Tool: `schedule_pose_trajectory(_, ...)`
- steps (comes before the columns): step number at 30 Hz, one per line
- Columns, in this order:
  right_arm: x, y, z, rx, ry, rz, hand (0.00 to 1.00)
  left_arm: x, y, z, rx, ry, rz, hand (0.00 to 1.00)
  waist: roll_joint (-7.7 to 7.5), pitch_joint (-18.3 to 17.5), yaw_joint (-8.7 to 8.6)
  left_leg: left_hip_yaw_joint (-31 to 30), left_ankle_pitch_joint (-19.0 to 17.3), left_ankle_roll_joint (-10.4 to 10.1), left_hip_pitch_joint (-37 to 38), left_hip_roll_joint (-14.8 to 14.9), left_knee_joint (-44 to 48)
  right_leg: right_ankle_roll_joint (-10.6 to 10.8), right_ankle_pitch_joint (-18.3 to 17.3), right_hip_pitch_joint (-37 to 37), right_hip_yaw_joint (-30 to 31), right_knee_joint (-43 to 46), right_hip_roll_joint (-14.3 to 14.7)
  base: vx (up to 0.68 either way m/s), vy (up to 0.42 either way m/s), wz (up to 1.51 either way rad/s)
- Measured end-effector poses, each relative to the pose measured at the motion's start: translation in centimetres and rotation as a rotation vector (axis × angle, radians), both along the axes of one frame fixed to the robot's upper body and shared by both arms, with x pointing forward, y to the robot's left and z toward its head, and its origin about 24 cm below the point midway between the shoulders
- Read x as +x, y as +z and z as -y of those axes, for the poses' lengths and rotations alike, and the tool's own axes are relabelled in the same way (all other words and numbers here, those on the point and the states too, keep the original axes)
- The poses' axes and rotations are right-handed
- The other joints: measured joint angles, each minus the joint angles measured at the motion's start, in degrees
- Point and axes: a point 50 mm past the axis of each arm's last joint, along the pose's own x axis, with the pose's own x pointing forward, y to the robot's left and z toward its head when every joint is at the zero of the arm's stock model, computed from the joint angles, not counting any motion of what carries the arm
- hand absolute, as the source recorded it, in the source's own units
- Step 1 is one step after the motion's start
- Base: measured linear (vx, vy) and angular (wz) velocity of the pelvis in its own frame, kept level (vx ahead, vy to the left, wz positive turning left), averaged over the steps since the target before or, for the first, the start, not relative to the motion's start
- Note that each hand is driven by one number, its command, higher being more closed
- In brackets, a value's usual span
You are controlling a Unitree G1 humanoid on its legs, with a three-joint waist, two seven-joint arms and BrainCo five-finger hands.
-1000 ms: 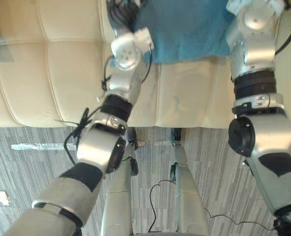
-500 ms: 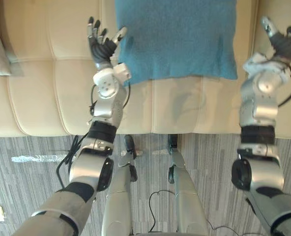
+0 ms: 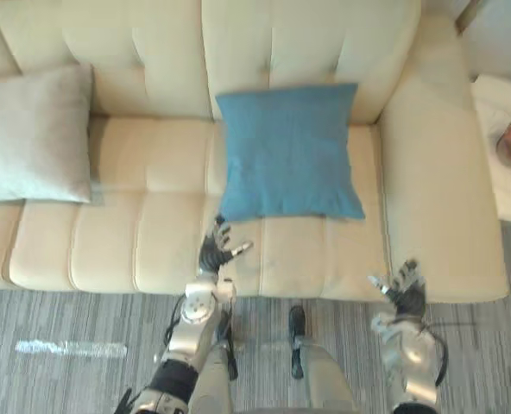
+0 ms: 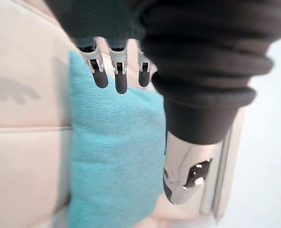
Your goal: Pick up cushions and gather them together orderly.
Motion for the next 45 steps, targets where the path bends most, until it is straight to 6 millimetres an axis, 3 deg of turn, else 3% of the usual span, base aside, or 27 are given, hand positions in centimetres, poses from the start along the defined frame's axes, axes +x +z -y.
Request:
schedule_pose_trajectory(1, -0.5, -0.7, -0.3, 0.021, 0.0, -0.031, 0.0, -0.5, -0.8, -0.2, 0.009, 0.005, -0.036, 0.0, 0.09, -0.52, 0.0, 0.07, -0.04, -0.07, 0.63, 0.02, -0.16, 0.0, -0.07, 0.62, 0.0, -0.04, 0.03, 0.01, -0.001, -0.04)
schedule_pose_trajectory(3, -3.5, -4.3, -1.8, 0.13, 0.0, -0.209, 0.0, -3.6, -5.0, -1.6, 0.053, 0.045, -0.254, 0.0, 0.66, -3.47, -0.03, 0.83, -0.16, -0.28, 3.84, 0.04, -1.37, 0.07, -0.17, 3.43, 0.25, -1.21, 0.09, 0.01, 0.01, -0.1)
schedule_pose_trajectory(6, -5.7, -6.0, -2.6, 0.18, 0.007, -0.317, 0.0, -6.1, -7.5, -2.6, 0.095, 0.067, -0.4, 0.0, 1.02, -5.35, 0.04, 1.53, -0.24, -0.38, 6.44, -0.05, -2.82, 0.18, -0.14, 5.51, 0.48, -2.25, 0.08, -0.01, 0.017, -0.09)
schedule_pose_trajectory(15, -8.0, -7.7, -2.7, 0.236, -0.015, -0.44, 0.0, -10.7, -10.7, -4.3, 0.153, 0.112, -0.635, 0.0, 0.02, -8.44, 0.83, 3.84, -0.12, -0.98, 12.82, 0.04, -6.1, 0.59, 0.78, 11.1, 1.69, -5.99, 0.51, 0.04, 0.008, -0.1)
schedule_pose_trajectory(21, -7.3, -7.8, -3.1, 0.22, 0.022, -0.46, 0.0, -10.7, -10.8, -4.7, 0.157, 0.152, -0.642, 0.0, -0.65, -8.16, 1.13, 4.57, -0.83, -1.06, 12.58, 0.09, -4.87, 0.7, 1.58, 11.12, 2.37, -6.49, 0.52, 0.04, 0.008, -0.1)
schedule_pose_trajectory(25, -5.3, -7.4, -3.9, 0.204, 0.067, -0.432, 0.0, -9.5, -10.4, -4.7, 0.169, 0.164, -0.619, 0.0, -1.0, -7.7, 1.5, 4.98, -4.53, -0.76, 8.16, 2.1, 3.25, 0.82, 1.95, 8.36, 2.08, -3.37, 1.35, -0.03, -0.005, -0.16)
schedule_pose_trajectory(26, -4.5, -7.1, -3.9, 0.197, 0.076, -0.416, 0.0, -8.9, -10.2, -4.5, 0.151, 0.175, -0.609, 0.0, -0.35, -7.74, 2.2, 5.42, -4.56, -0.32, 6.3, 3.81, 4.08, 1.96, 2.97, 7.56, 2.53, -3.61, 2.06, -0.12, 0.005, -0.29)
schedule_pose_trajectory(27, -3.6, -6.9, -4.2, 0.198, 0.084, -0.398, 0.0, -8.5, -10.0, -4.4, 0.133, 0.193, -0.596, 0.0, -0.01, -7.17, 2.97, 5.92, -4.49, -0.31, 6.02, 4.71, 4.5, 1.18, -0.66, 5.39, 1.6, 4.41, 2.2, -0.12, 0.002, -0.13)
schedule_pose_trajectory(28, -3.2, -6.7, -4.4, 0.2, 0.09, -0.387, 0.0, -8.3, -9.9, -4.6, 0.132, 0.201, -0.589, 0.0, -0.05, -7.06, 2.66, 5.68, -4.33, -0.26, 5.54, 4.76, 5.46, 1.74, -6.46, 3.37, 0.23, 18.66, 0.35, -0.07, -0.015, 0.17)
schedule_pose_trajectory(29, -3.4, -6.8, -4.4, 0.202, 0.088, -0.393, 0.0, -8.1, -9.7, -4.7, 0.128, 0.207, -0.578, 0.0, -0.75, -7.46, 2.65, 4.77, -4.29, -0.21, 5.22, 4.41, 7.04, 4.09, -8.38, 3.41, -0.12, 26.86, -1.85, 0.0, -0.053, 0.45)
schedule_pose_trajectory(30, -3.8, -7.0, -4.5, 0.207, 0.084, -0.403, 0.0, -7.8, -9.4, -4.8, 0.124, 0.215, -0.56, 0.0, -1.85, -7.78, 2.54, 4.2, -4.3, -0.21, 4.0, 4.09, 8.89, 4.72, -8.7, 4.59, 0.3, 31.29, -3.83, -0.01, -0.132, 0.44)
schedule_pose_trajectory(31, -3.8, -7.0, -4.7, 0.211, 0.085, -0.404, 0.0, -7.6, -9.3, -5.1, 0.125, 0.225, -0.551, 0.0, -3.06, -7.93, 2.75, 3.75, -4.3, -0.21, 2.26, 4.1, 11.17, 6.2, -9.32, 5.53, 1.49, 31.71, -4.66, -0.08, -0.215, 0.34)
schedule_pose_trajectory(32, -2.9, -6.7, -4.7, 0.206, 0.093, -0.383, 0.0, -7.5, -9.2, -5.3, 0.108, 0.246, -0.548, 0.0, -2.88, -7.89, 3.17, 3.05, -4.04, -0.26, 0.02, 5.17, 13.37, 6.92, -9.81, 5.03, 1.13, 29.94, -2.61, -0.17, -0.221, 0.15)
schedule_pose_trajectory(33, -2.8, -6.6, -4.5, 0.199, 0.083, -0.38, 0.0, -7.9, -9.5, -4.6, 0.081, 0.249, -0.563, 0.0, -1.34, -8.56, 4.03, 2.7, -2.46, 0.55, -1.02, 6.56, 11.84, 7.17, -10.84, 7.08, 1.17, 25.21, -0.96, -0.17, -0.258, 0.11)
schedule_pose_trajectory(36, -2.3, -6.3, -4.1, 0.181, 0.067, -0.362, 0.0, -6.9, -9.2, -3.6, 0.065, 0.236, -0.543, 0.0, -3.14, -6.79, 5.05, 2.53, 0.18, -1.59, -4.48, 6.47, 11.75, 4.59, -18.69, 9.8, -1.34, 19.94, -1.62, -0.17, -0.258, 0.19)
schedule_pose_trajectory(38, -1.6, -6.0, -3.8, 0.165, 0.06, -0.344, 0.0, -6.6, -9.2, -2.8, 0.049, 0.213, -0.54, 0.0, -0.22, -4.23, 5.15, 0.8, 1.74, -2.81, -5.53, 8.97, 12.17, 3.8, -18.51, 10.83, -4.23, 18.3, 1.04, -0.22, -0.182, 0.12)
schedule_pose_trajectory(39, -1.9, -6.1, -3.7, 0.164, 0.055, -0.353, 0.0, -6.7, -9.2, -2.4, 0.043, 0.203, -0.543, 0.0, 0.26, -3.73, 5.04, 0.67, 2.39, -2.89, -5.33, 9.65, 12.13, 3.66, -18.58, 11.28, -5.52, 18.5, 1.38, -0.26, -0.178, 0.4)
schedule_pose_trajectory(41, -3.2, -6.6, -3.6, 0.164, 0.035, -0.39, 0.0, -7.0, -9.4, -1.6, 0.054, 0.156, -0.551, 0.0, 0.37, -3.66, 4.82, 1.66, 5.47, -2.63, -4.79, 10.23, 10.19, 1.69, -18.86, 11.31, -8.86, 19.71, 1.49, -0.29, -0.176, 0.45)
schedule_pose_trajectory(42, -3.7, -6.8, -3.8, 0.169, 0.031, -0.403, 0.0, -7.2, -9.5, -1.6, 0.056, 0.153, -0.557, 0.0, -0.55, -3.65, 4.81, 2.38, 6.29, -2.17, -3.99, 10.12, 7.96, -1.21, -19.1, 11.31, -10.08, 18.57, 0.9, -0.19, -0.114, 0.14)
schedule_pose_trajectory(43, -3.6, -6.7, -3.7, 0.164, 0.033, -0.401, 0.0, -7.2, -9.5, -1.6, 0.056, 0.153, -0.559, 0.0, -0.92, -3.5, 4.81, 3.02, 5.37, -1.56, -4.48, 10.26, 9.37, -3.18, -19.85, 11.36, -11.24, 17.08, 0.4, -0.14, -0.053, -0.01)
schedule_pose_trajectory(45, -3.4, -6.6, -3.4, 0.155, 0.037, -0.399, 0.0, -7.3, -9.5, -1.6, 0.06, 0.148, -0.564, 0.0, -0.64, -3.02, 4.02, 1.85, 1.99, 0.61, -6.45, 9.74, 16.24, -3.49, -18.42, 10.7, -12.37, 16.88, -0.54, -0.13, 0.037, 0.04)
